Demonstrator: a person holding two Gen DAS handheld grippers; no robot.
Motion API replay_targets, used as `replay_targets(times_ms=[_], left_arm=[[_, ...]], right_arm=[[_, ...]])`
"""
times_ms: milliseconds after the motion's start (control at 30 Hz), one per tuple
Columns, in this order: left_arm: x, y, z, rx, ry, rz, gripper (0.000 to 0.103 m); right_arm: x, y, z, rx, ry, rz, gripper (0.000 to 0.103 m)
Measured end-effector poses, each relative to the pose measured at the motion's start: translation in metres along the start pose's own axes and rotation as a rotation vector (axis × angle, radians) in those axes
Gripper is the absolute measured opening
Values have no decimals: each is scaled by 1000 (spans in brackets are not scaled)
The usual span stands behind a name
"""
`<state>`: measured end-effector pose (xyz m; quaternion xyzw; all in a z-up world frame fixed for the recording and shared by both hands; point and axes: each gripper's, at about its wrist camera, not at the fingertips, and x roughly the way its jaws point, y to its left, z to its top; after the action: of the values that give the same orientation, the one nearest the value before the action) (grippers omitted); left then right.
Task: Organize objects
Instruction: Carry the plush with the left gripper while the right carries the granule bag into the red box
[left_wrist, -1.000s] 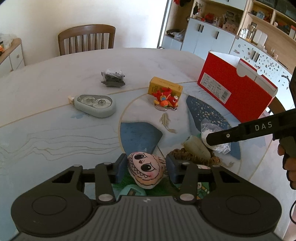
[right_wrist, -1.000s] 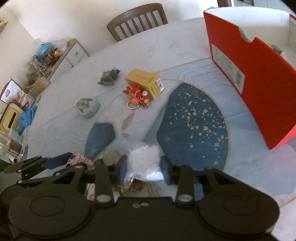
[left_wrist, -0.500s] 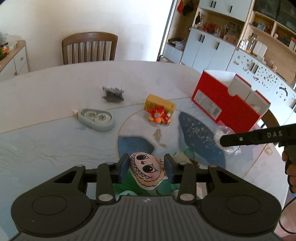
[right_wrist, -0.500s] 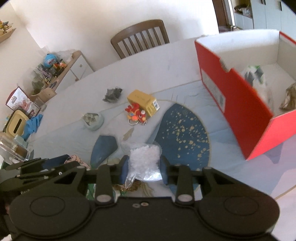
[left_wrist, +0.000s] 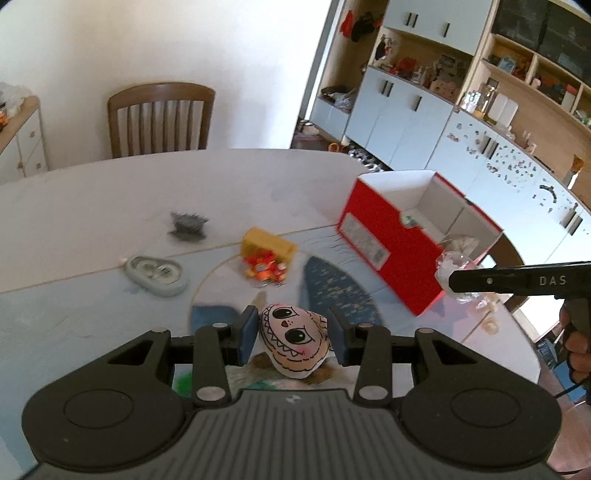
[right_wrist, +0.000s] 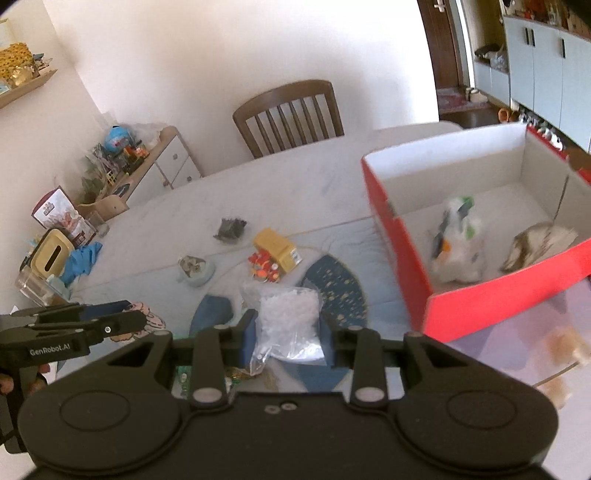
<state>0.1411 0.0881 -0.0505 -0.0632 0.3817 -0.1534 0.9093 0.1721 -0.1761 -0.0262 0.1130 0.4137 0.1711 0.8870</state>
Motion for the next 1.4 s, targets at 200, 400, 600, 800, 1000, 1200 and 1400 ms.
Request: replay_targets(times_ms=[200,400,600,800,1000,1200,1400], left_arm=[[5,-38,19,27,-23,-41,40],[25,-77,38,49,-29,-75,40],[53,-124,54,88,-25,-98,40],[86,-163,66,86,1,-86,40],[116,-200,79,109,2,-75,40],[149,-228,94,135,14,-36,40],[180,-243,104,140,40,-3,40]], right_arm=[[-21,-26,11,-11,-24,-20,34],[-36,-61,23,-22,-38,-55,34],[-46,-99,35,-25,-47,-81,34],[-49,-136,42,-21,-38,-99,34],[-46,-165,58,-27,-26,-113,34],[-32,-189,77,-26,-13,-119,34],[-8,-210,89,-29,18,-138,34]])
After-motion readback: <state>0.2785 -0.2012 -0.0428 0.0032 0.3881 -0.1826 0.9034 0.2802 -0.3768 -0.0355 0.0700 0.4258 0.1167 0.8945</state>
